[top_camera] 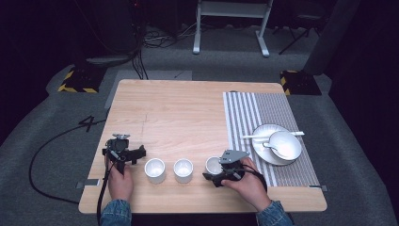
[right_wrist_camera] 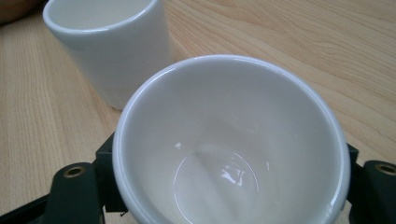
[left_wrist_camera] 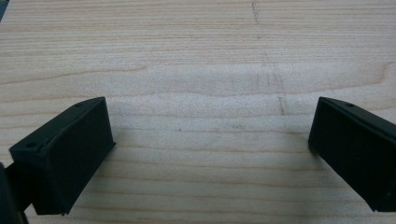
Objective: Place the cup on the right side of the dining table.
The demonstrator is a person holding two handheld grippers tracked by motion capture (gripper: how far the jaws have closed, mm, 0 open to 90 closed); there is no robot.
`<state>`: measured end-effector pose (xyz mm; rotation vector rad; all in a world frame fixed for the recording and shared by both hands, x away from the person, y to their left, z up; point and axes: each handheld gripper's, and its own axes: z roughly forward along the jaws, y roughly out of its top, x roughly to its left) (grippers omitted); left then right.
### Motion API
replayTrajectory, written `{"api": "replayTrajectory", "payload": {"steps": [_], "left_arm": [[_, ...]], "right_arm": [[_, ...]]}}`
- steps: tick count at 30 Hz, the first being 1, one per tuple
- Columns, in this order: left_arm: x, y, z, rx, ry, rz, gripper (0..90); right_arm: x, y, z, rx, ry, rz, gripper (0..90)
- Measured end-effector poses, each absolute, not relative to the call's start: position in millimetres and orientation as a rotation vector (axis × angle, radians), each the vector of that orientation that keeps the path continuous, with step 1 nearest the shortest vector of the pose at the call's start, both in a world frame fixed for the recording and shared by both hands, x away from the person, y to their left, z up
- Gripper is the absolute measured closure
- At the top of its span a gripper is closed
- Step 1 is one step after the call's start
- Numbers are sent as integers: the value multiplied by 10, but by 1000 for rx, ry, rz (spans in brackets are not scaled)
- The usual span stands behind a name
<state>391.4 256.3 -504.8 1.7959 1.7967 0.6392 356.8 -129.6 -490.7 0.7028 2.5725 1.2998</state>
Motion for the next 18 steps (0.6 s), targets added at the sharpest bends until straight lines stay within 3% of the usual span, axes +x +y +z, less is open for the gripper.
{"api": "replayTrajectory", "payload": {"steps": [18], "left_arm": [[3914,2563,-5047,1796,1797,639,1]], "right_arm": [[3665,-1332,-4462,663,2566,1266,269]]}}
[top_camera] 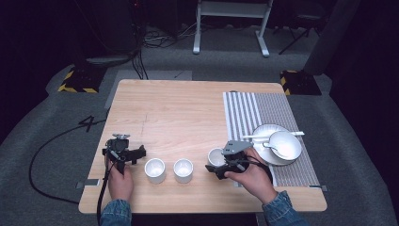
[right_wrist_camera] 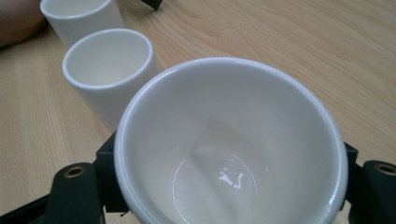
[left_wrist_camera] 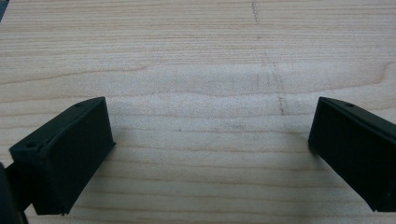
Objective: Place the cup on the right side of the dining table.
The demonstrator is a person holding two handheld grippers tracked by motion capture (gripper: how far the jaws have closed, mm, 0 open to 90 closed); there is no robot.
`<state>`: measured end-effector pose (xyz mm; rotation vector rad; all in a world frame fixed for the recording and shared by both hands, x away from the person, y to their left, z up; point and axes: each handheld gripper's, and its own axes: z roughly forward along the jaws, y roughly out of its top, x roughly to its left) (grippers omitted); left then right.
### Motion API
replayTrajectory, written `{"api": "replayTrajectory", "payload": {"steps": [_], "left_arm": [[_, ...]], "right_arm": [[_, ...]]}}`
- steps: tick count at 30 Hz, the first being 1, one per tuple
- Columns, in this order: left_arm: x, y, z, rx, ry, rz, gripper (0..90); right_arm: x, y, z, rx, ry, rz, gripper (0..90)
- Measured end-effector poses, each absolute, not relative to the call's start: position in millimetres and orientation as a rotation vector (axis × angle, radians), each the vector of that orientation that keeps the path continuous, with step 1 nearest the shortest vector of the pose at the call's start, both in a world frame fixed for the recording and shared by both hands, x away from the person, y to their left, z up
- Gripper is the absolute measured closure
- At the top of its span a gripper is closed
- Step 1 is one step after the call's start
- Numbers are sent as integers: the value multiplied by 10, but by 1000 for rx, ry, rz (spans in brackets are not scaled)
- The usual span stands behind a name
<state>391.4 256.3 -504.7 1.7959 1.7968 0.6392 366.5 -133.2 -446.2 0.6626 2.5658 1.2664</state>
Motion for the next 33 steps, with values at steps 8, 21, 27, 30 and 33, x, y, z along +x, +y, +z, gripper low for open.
{"api": "replayTrajectory", "payload": {"steps": [8,21,27,30,33], "left_arm": [[3914,2563,-5048,1796,1797,639,1],[3913,2563,-5048,1796,1797,639,1],[3912,2564,-5048,1796,1796,639,1],[3912,2563,-5049,1795,1797,639,1],[3912,2562,-5049,1794,1796,640,1]], "right_arm": [[3735,-1321,-4267,681,2544,1220,269],[3901,-1319,-3990,686,2534,1206,269],[3984,-1301,-3882,678,2532,1196,269],[4031,-1289,-3822,666,2533,1192,269],[4079,-1284,-3760,671,2529,1191,269]]}}
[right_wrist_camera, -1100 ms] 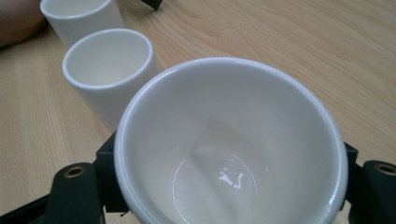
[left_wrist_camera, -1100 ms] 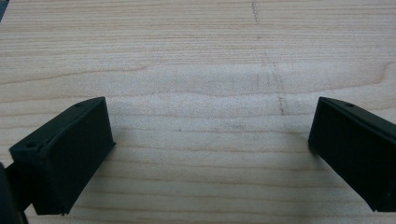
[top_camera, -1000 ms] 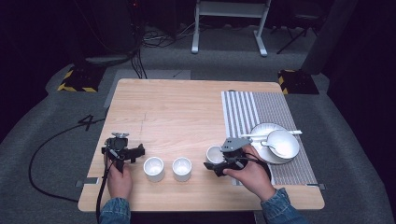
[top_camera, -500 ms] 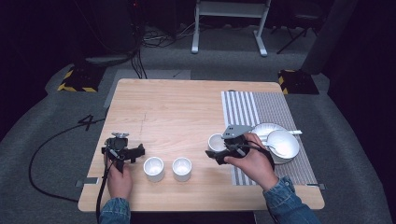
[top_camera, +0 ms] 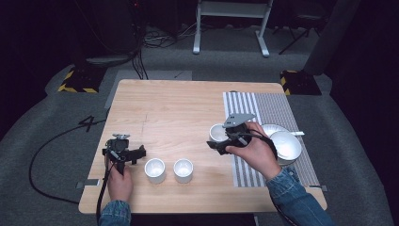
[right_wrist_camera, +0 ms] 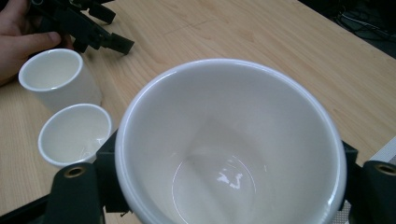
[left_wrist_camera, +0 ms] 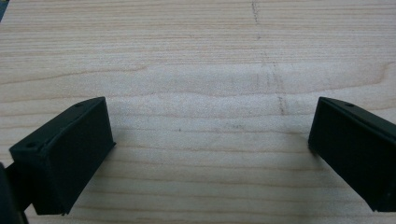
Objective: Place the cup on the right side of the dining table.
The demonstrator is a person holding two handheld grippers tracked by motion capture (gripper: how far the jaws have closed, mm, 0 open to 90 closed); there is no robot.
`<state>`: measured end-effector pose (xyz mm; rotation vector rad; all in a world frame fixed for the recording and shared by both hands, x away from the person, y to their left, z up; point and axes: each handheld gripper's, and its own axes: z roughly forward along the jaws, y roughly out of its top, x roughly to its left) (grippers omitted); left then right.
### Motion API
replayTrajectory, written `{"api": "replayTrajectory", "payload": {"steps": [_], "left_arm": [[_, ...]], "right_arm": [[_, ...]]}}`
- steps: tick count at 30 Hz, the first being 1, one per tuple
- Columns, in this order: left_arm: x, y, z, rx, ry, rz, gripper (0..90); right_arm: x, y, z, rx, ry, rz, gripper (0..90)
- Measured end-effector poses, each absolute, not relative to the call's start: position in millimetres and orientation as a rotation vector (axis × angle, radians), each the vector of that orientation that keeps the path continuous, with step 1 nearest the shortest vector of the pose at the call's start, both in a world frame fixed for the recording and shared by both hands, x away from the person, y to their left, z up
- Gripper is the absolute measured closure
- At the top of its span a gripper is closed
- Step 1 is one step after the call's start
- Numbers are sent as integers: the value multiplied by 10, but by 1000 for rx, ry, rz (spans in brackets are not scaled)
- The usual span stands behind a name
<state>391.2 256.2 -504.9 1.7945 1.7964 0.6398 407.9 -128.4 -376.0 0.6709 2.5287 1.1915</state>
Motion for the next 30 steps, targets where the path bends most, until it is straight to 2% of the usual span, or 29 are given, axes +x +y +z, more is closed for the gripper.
{"api": "replayTrajectory", "payload": {"steps": [30], "left_arm": [[3912,2562,-5049,1794,1797,640,2]], "right_arm": [[4796,-1450,-3328,757,2443,1121,269]]}}
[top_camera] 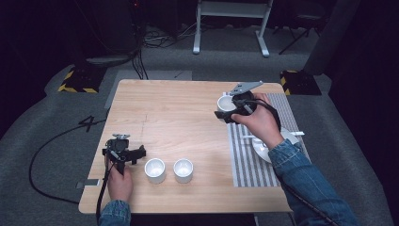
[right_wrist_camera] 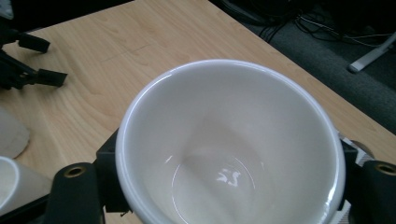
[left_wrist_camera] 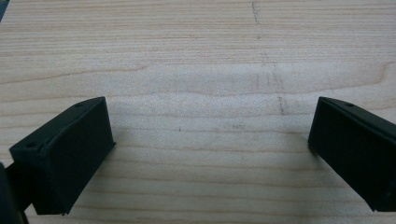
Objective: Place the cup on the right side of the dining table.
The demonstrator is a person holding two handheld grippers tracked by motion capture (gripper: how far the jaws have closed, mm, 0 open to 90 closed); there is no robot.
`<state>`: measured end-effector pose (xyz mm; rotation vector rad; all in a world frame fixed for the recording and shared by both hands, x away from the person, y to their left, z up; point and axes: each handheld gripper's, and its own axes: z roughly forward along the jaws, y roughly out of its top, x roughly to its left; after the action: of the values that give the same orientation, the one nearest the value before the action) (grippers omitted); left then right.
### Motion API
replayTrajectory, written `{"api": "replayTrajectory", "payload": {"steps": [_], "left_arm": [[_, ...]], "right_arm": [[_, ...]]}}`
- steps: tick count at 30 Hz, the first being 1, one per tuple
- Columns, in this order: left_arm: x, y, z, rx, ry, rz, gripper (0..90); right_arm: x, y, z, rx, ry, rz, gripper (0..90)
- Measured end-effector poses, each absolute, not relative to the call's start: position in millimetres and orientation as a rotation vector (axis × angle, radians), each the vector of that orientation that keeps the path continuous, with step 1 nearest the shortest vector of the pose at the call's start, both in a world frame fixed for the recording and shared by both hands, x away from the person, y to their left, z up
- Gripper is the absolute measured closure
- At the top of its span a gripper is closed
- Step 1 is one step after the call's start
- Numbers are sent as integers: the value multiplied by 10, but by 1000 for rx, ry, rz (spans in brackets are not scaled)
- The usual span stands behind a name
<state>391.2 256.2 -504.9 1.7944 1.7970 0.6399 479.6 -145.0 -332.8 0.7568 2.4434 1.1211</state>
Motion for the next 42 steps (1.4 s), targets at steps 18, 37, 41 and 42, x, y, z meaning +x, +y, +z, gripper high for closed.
{"api": "replayTrajectory", "payload": {"steps": [18,37,41,42], "left_arm": [[3912,2562,-5049,1795,1797,640,1],[3912,2562,-5049,1794,1797,640,1],[3912,2562,-5049,1795,1797,640,1],[3912,2562,-5049,1795,1797,640,1]], "right_arm": [[5334,-1796,-3226,930,2308,1114,269],[5852,-2180,-3494,1137,2197,1107,269],[5946,-2251,-3635,1176,2187,1067,269],[5967,-2270,-3668,1186,2184,1059,269]]}}
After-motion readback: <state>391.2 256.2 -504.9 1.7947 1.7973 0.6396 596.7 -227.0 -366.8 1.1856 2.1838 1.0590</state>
